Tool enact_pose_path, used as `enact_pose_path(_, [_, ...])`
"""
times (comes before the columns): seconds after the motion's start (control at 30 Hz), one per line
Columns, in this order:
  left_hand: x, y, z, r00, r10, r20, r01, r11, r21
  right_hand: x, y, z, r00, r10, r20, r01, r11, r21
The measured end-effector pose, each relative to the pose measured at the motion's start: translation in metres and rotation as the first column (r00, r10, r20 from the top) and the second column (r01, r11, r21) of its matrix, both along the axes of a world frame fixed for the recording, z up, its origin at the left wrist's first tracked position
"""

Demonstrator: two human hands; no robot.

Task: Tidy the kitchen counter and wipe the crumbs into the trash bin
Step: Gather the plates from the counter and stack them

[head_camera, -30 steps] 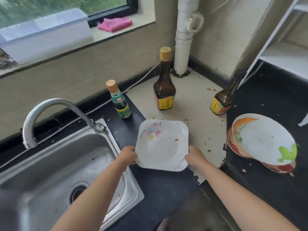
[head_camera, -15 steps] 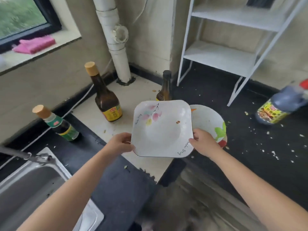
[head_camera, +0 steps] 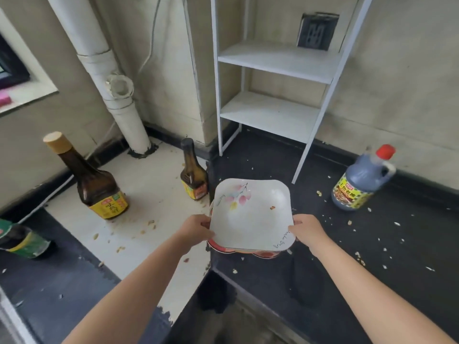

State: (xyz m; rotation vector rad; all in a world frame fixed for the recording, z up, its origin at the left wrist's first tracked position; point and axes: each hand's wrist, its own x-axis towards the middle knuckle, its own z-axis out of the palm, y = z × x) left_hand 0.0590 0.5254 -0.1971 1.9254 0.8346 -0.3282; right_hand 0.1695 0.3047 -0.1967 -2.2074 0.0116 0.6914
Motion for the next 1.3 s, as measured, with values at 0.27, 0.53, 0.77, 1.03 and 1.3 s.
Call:
enact_pose_path(0.27, [0.018,0.006,-0.005,0.995,-0.039,-0.088,0.046,0.995,0.087,0.001,0.008,-0.015,0.996,0.035,0.085,-0.029,0.998,-0.062])
enact_pose_path(0.53, [0.028,0.004,-0.01,0.976,-0.153,-0.155,0.179,0.969,0.17,0.003,0.012,-0.025,0.99,0.033,0.135,-0.01,0.986,-0.166])
enact_pose_path(0.77, [0.024,0.015,-0.014,0.95,-0.242,-0.195,0.284,0.932,0.224,-0.002,0.02,-0.036,0.992,0.03,0.122,0.004,0.963,-0.269])
enact_pose_path(1.03, [0.021,0.013,-0.015,0.918,-0.31,-0.247,0.38,0.866,0.325,-0.009,0.029,-0.03,0.993,0.054,0.104,-0.014,0.937,-0.35])
enact_pose_path(1.3, [0.046,-0.021,0.028,0.819,-0.502,-0.278,0.558,0.586,0.587,-0.022,0.007,0.009,0.962,0.243,0.127,-0.158,0.869,-0.47])
